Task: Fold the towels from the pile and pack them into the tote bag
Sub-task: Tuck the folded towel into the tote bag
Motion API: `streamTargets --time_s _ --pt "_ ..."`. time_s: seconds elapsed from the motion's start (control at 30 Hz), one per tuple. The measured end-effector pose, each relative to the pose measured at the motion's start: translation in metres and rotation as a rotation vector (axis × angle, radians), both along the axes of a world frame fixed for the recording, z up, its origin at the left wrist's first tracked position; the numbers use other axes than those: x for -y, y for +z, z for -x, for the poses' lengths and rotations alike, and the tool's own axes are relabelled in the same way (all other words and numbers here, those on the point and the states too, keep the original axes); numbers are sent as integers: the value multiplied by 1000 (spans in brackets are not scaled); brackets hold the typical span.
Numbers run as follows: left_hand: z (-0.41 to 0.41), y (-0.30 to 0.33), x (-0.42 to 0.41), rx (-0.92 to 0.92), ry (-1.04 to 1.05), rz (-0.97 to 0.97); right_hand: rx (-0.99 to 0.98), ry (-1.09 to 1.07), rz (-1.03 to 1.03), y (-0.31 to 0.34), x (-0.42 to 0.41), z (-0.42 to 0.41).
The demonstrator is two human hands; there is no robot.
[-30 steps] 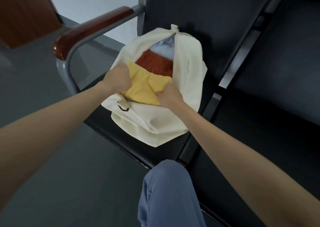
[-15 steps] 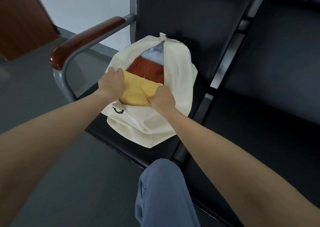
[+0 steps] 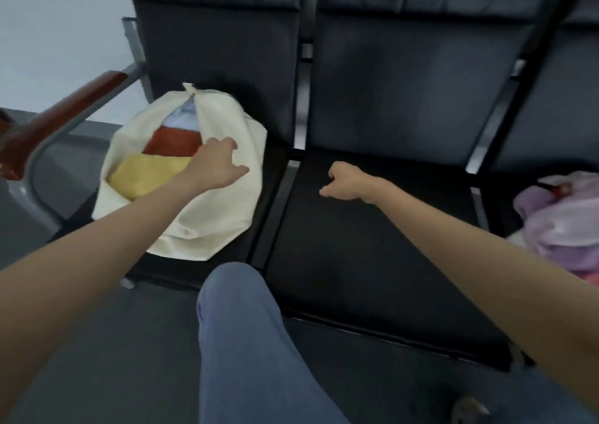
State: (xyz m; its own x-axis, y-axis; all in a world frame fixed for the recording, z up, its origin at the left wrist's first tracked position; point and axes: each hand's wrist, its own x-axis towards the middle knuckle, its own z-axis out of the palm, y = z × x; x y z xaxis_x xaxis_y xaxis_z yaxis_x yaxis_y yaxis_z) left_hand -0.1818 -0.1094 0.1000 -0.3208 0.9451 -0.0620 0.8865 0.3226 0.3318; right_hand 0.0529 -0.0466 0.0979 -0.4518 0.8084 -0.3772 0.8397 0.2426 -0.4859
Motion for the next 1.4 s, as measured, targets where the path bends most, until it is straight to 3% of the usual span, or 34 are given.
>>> streamTargets --time_s 0.17,0.4,0.63,0.77,0.87,0.97,1.07,1.17,1.3,1.4 --pt "-115 3 -16 128 -96 -49 73 -158 26 -9 4 -136" --pt "-245 -25 -39 146 -337 82 101 -450 -86 -50 25 -299" --pt "-361 -52 -62 203 -562 90 92 -589 -216 -90 39 -419" --pt "-430 -69 -74 248 -722 75 199 -699 -278 -110 34 -476" --pt "-475 -81 -86 258 -825 84 205 -776 -260 -118 25 -505" --pt "-510 -96 -104 238 -906 117 243 -695 -334 -119 16 -518" --pt "-538 -115 -122 216 -897 150 292 -597 -356 -129 7 -522" --pt "-558 -135 -133 213 -835 168 370 -669 -411 -145 6 -522" --pt "-577 -154 -139 285 -755 161 233 -821 -536 -150 7 -521" --pt "-591 -159 -130 397 -735 143 11 -974 -674 -144 14 -523"
